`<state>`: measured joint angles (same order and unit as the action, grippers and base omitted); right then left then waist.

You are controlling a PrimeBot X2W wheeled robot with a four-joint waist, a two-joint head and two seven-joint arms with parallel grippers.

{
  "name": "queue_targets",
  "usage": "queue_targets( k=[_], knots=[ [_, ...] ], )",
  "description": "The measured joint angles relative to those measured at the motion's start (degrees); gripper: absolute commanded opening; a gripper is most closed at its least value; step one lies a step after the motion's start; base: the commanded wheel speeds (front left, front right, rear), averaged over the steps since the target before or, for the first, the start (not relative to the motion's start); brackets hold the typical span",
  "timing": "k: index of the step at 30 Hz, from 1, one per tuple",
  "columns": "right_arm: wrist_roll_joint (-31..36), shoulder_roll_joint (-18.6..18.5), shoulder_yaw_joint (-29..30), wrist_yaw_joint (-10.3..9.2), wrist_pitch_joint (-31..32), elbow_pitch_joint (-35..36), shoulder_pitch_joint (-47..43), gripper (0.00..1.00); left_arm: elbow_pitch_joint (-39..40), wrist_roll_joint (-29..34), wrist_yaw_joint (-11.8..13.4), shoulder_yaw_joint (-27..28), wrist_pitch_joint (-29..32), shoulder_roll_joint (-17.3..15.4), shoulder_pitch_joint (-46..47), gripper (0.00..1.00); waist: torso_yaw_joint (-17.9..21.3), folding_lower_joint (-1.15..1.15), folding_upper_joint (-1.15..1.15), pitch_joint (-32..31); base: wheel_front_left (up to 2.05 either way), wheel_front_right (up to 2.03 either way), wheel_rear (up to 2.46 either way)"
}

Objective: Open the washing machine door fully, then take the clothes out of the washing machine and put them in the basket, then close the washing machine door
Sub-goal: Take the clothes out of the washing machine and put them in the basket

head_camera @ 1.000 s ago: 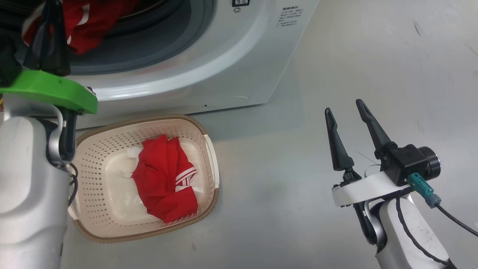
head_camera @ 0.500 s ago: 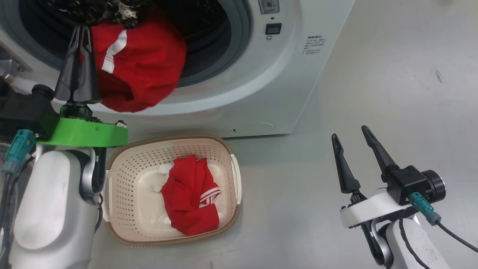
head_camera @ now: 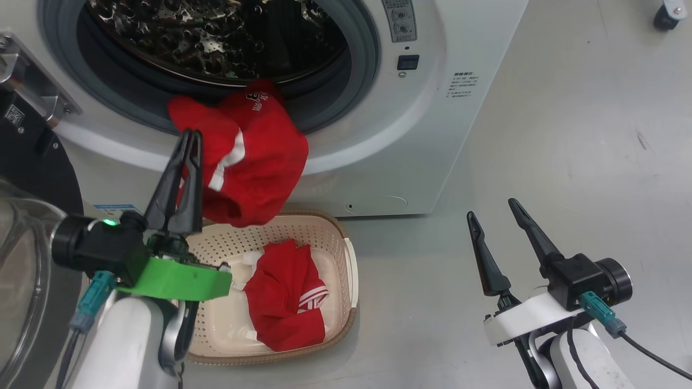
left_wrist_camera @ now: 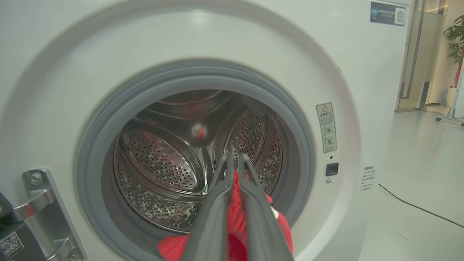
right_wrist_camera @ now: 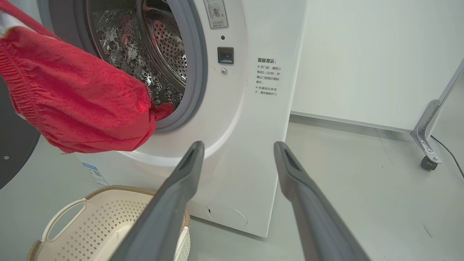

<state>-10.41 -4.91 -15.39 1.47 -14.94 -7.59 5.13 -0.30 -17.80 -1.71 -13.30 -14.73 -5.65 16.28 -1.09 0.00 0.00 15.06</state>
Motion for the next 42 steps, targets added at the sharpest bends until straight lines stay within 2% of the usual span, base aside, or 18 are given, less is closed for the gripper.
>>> queue_targets(
  k=[5, 8, 20, 29, 40, 42],
  knots=[
    [0.1, 0.2, 0.3, -0.01, 0.0, 0.6, 0.0, 1.00, -4.2, -2.4, 0.1, -2.4, 2.2, 1.4, -4.9, 0.00, 0.6, 0.00, 0.00, 0.7, 0.00, 0.00, 0.00],
    [0.2, 0.4, 0.5, -0.01, 0.0, 1.1, 0.0, 1.00, -7.4, -3.5, -0.6, -4.1, 3.3, 1.6, -6.3, 0.00, 0.7, 0.00, 0.00, 1.4, 0.00, 0.00, 0.00],
    [0.4, 0.8, -0.2, 0.49, 0.0, 2.2, 0.6, 1.00, -19.2, -8.9, -1.6, -4.0, 6.9, 2.4, -6.7, 0.00, 2.1, 0.00, 0.00, 5.3, 0.00, 0.00, 0.00],
    [0.4, 1.2, -0.5, 0.99, 0.0, 3.5, 3.2, 1.00, -30.4, -12.9, -0.8, 0.1, 9.9, 2.8, 0.7, 0.00, 4.2, 0.00, 0.00, 10.1, 0.00, 0.00, 0.00],
    [0.4, 1.4, -0.5, 1.10, 0.0, 4.4, 6.8, 1.00, -38.7, -15.4, -0.2, 2.2, 10.7, 3.0, 10.3, 0.00, 7.4, 0.01, 0.00, 16.9, 0.00, 0.00, 0.00],
    [0.3, 1.4, -0.4, 1.10, 0.0, 4.4, 7.4, 1.00, -40.2, -15.7, -0.5, 2.6, 10.7, 3.0, 11.5, 0.47, 7.8, 0.01, 0.00, 18.0, 0.00, 0.00, 0.00]
  ],
)
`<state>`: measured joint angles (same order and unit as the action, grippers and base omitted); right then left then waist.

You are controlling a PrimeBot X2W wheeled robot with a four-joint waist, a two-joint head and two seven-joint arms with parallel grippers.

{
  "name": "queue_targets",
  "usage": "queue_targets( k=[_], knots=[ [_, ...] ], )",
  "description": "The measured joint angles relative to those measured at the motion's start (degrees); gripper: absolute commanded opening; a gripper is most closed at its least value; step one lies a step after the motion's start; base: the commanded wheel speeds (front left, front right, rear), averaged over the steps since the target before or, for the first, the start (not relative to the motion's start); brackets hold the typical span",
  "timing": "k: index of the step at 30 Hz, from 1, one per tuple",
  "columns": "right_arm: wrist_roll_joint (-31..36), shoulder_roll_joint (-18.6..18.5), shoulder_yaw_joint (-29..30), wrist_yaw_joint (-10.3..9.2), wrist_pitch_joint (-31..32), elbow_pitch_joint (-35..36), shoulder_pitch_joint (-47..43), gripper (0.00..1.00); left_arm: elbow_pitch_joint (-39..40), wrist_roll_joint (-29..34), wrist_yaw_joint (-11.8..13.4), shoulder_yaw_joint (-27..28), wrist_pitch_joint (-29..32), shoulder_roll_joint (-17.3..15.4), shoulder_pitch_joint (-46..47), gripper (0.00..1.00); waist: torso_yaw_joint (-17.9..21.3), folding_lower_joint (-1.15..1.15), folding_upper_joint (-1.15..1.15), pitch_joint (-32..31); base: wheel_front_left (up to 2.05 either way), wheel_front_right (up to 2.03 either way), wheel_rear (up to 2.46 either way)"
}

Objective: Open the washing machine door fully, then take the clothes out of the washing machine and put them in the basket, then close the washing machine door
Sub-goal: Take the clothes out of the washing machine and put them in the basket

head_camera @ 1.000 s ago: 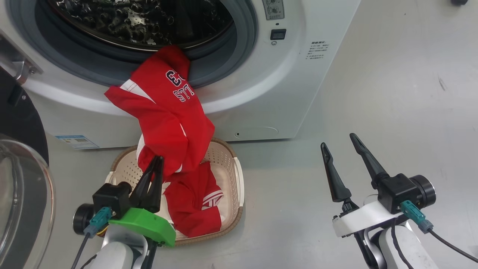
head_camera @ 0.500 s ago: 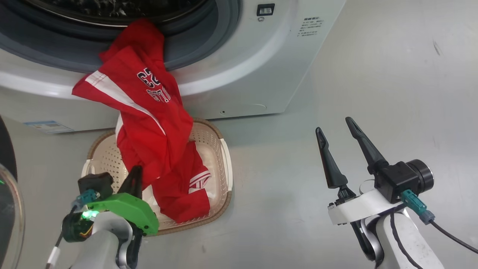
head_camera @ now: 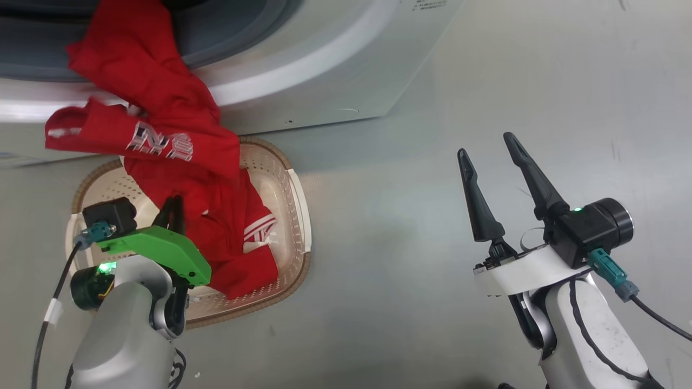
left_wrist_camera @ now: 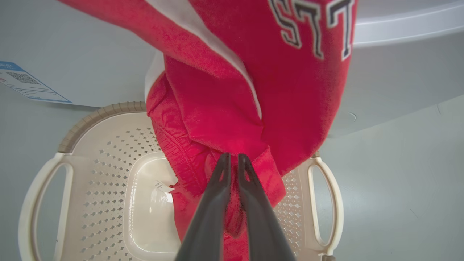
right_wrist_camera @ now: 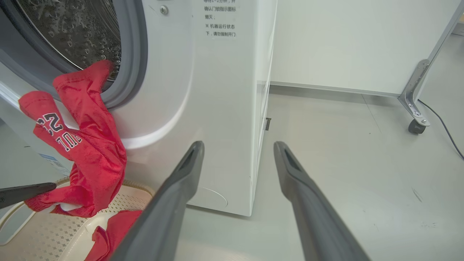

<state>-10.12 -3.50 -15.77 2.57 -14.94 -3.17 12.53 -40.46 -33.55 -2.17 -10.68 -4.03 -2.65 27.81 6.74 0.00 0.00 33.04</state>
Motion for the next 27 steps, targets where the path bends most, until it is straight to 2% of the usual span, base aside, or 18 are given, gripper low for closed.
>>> queue_targets(
  k=[1, 2, 14, 27],
  knots=[
    [0.0, 0.0, 0.1, 0.02, 0.0, 0.0, 0.3, 1.00, -0.6, -0.1, -0.1, 0.2, -0.1, 0.0, 0.5, 0.85, 0.2, 0.00, 0.00, 0.5, 0.00, 0.00, 0.00],
    [0.0, 0.0, 0.1, 0.18, 0.0, 0.0, 0.5, 1.00, -1.3, -0.2, -0.2, 0.4, -0.2, 0.0, 1.0, 1.00, 0.4, 0.00, 0.00, 0.9, 0.00, 0.00, 0.00],
    [-0.3, 0.2, 0.6, 0.40, 0.0, -0.8, 1.7, 1.00, -7.8, -0.7, -0.5, 2.8, -4.3, -0.2, 4.3, 1.00, 1.6, 0.00, 0.00, 2.5, 0.00, 0.00, 0.00],
    [-0.4, 0.3, 2.1, 0.34, 0.0, -2.2, 2.1, 1.00, -10.7, 3.8, -1.2, -0.2, -9.8, -0.9, 4.3, 1.00, 0.8, 0.00, 0.00, -0.4, 0.00, 0.00, 0.00]
  ],
)
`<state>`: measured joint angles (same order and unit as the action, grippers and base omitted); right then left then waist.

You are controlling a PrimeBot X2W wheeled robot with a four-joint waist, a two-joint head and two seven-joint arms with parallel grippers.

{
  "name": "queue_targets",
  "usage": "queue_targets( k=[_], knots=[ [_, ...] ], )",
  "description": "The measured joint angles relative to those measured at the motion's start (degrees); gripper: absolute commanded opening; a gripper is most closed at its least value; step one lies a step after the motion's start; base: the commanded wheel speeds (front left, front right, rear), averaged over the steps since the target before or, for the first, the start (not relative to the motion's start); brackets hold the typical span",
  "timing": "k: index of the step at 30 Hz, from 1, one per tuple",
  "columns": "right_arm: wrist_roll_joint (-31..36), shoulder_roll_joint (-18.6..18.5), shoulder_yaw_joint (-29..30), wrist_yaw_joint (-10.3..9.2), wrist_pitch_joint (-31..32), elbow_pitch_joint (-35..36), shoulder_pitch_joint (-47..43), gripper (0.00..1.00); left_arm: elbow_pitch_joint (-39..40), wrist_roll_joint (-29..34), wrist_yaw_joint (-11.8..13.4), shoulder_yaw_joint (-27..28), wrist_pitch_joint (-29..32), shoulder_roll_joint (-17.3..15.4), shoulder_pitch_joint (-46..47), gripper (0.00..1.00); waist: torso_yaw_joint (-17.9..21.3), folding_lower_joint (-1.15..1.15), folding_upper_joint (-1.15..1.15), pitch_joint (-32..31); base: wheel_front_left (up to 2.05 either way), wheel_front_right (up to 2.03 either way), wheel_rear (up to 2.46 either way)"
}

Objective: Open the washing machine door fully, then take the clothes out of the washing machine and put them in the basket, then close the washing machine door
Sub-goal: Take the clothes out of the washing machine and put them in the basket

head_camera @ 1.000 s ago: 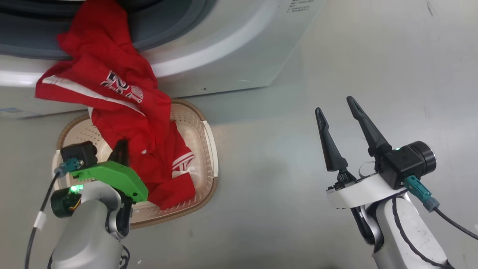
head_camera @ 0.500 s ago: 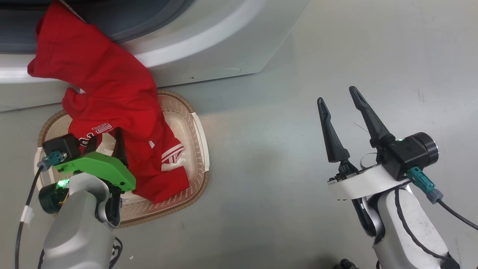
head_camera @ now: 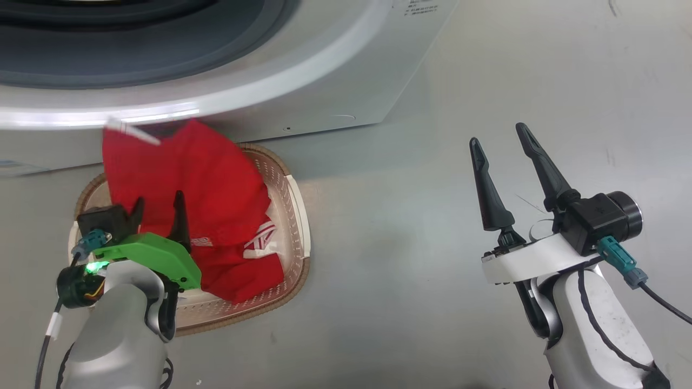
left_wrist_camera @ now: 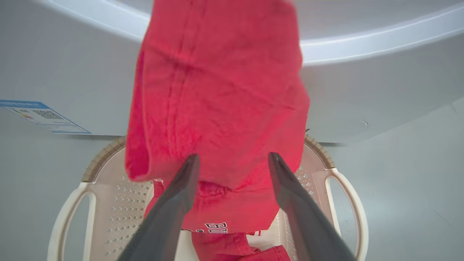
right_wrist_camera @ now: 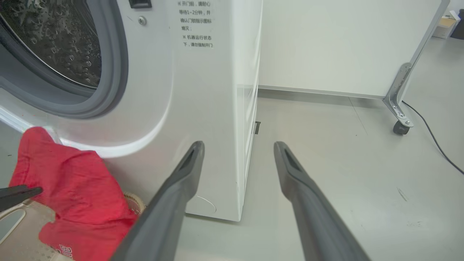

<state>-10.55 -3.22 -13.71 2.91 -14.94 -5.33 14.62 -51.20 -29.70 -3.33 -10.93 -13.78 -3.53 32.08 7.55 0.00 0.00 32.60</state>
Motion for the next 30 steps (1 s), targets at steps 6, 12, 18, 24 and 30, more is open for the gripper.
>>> queue_targets(
  k=[6, 12, 18, 24, 30],
  knots=[
    [0.1, 0.0, 1.1, 0.00, 0.0, -0.6, -0.5, 1.00, 2.1, 1.7, -0.1, -0.5, -0.7, 0.1, -0.3, 1.00, -1.5, 0.00, 0.00, -2.3, 0.00, 0.00, 0.00],
    [0.6, -0.3, 2.6, -0.02, 0.0, -1.2, -2.4, 1.00, 10.2, 3.9, -0.3, 0.4, -0.7, 0.4, -1.4, 1.00, -4.1, 0.00, 0.00, -5.3, 0.00, 0.00, 0.00],
    [0.8, -0.6, 3.6, -0.03, 0.0, -1.5, -3.5, 1.00, 19.9, 6.7, -0.3, 2.2, -0.7, 0.5, -2.9, 1.00, -6.8, 0.00, 0.00, -8.0, 0.00, 0.00, 0.00],
    [1.2, -0.7, 4.1, -0.03, 0.0, -2.3, -4.4, 1.00, 26.8, 8.1, -0.3, 3.2, -0.7, 0.7, -7.0, 1.00, -8.8, 0.00, 0.00, -11.3, 0.00, 0.00, 0.00],
    [1.2, -0.6, 4.0, -0.01, 0.0, -3.3, -6.0, 1.00, 32.6, 10.6, -0.3, 3.7, -0.7, 0.7, -12.2, 1.00, -10.1, -0.01, 0.00, -15.1, 0.00, 0.00, 0.00]
  ],
)
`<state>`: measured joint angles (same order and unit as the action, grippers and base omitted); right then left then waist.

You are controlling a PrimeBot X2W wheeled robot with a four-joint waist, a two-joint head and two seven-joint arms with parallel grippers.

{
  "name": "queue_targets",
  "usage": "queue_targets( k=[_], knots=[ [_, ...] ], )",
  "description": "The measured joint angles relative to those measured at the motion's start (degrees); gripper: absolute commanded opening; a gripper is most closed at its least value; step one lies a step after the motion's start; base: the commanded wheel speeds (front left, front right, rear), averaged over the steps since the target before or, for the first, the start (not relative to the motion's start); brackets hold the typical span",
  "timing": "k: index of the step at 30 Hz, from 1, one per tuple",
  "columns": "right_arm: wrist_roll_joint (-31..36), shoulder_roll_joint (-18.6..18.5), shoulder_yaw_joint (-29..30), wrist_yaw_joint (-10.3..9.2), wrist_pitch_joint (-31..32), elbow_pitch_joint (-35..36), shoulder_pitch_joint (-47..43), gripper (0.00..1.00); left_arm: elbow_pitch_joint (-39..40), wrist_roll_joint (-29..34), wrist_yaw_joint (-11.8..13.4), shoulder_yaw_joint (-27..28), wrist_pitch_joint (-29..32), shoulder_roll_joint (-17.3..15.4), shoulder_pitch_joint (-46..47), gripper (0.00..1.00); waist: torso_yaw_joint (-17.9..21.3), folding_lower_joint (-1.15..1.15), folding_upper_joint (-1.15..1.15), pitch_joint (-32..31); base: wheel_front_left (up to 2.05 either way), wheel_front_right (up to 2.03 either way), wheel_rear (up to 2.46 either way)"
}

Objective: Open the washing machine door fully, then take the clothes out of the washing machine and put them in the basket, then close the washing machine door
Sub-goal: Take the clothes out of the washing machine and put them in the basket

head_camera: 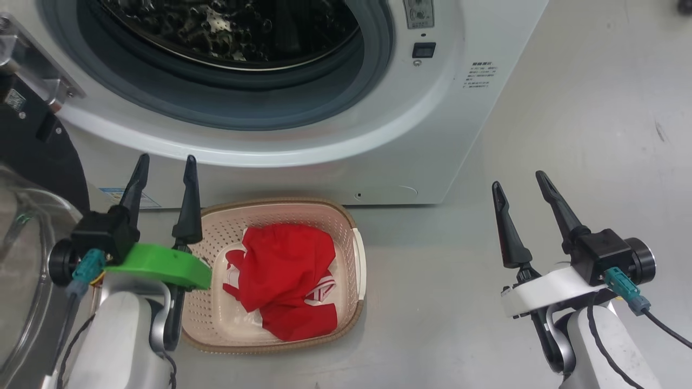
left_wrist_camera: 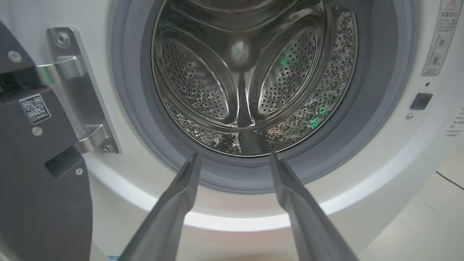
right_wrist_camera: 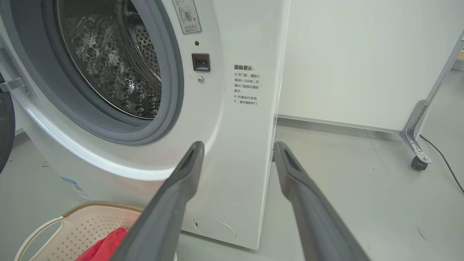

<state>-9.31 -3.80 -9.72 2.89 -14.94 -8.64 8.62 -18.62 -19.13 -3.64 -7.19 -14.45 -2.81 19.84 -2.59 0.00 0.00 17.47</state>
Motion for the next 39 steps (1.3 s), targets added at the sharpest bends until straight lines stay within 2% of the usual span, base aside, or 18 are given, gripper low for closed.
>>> queue_targets(
  k=[15, 25, 39],
  knots=[
    [-0.2, 0.4, 0.6, -0.11, 0.0, -1.4, -7.2, 1.00, 6.0, 2.5, 0.0, -0.5, 0.0, -0.1, -15.2, 1.00, -0.9, 0.00, 0.00, -9.2, 0.00, 0.00, 0.00],
    [-0.3, 0.7, 1.0, -1.08, 0.0, -1.5, -11.6, 1.00, 8.7, 3.0, 0.2, -0.9, 0.0, -0.4, -22.0, 1.00, -0.7, 0.00, 0.00, -14.6, 0.00, 0.00, 0.00],
    [-0.9, 1.2, 1.3, -2.04, 0.0, -0.4, -14.1, 1.00, 11.3, 3.7, 0.9, -1.2, 0.0, -1.3, -26.9, 1.00, 0.5, 0.00, 0.00, -17.3, 0.00, 0.00, 0.00]
  ],
)
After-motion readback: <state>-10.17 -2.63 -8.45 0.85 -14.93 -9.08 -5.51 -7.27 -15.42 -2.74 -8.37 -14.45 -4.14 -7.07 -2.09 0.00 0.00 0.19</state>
